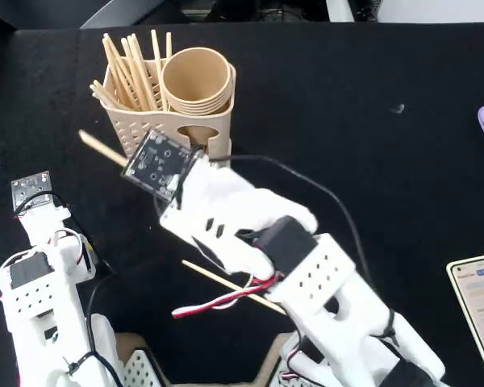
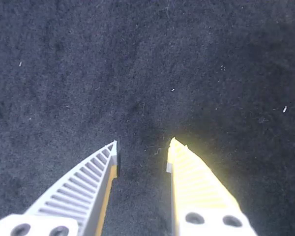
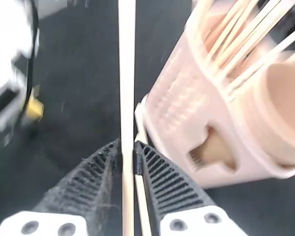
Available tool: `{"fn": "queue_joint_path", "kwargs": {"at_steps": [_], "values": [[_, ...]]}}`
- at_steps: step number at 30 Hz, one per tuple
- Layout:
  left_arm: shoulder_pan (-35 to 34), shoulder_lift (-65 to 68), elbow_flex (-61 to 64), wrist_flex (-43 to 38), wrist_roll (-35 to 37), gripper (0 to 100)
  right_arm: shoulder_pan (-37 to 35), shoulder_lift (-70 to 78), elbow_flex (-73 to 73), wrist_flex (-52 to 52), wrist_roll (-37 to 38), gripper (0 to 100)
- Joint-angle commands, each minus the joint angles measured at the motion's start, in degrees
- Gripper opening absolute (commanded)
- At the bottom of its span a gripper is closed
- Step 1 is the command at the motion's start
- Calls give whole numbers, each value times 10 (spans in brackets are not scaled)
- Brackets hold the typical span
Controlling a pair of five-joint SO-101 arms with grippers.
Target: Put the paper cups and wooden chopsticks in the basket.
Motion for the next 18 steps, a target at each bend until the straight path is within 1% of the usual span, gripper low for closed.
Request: {"fn": "queue_joint_path", "kwargs": {"at_steps": [1,4,7,10,12,15,18], "values": [[5,-5,-3,-11,3,173,0,-21,-90,-48,-19,11],[5,-5,-3,-11,3,173,1,-21,-142,-121,-80,11],[5,-5,-3,-11,3,173,2,-19,-148,-248,-123,11],[5,-5,-3,-11,3,173,2,3,-122,-387,-133,11],[5,-5,1,-12,3,173,2,36,-112,-459,-131,11],[6,-5,11,-28,3,173,3,105,-124,-516,-130,11],[6,-5,17,-40,3,173,21,184,-169,-531,-130,11]]}}
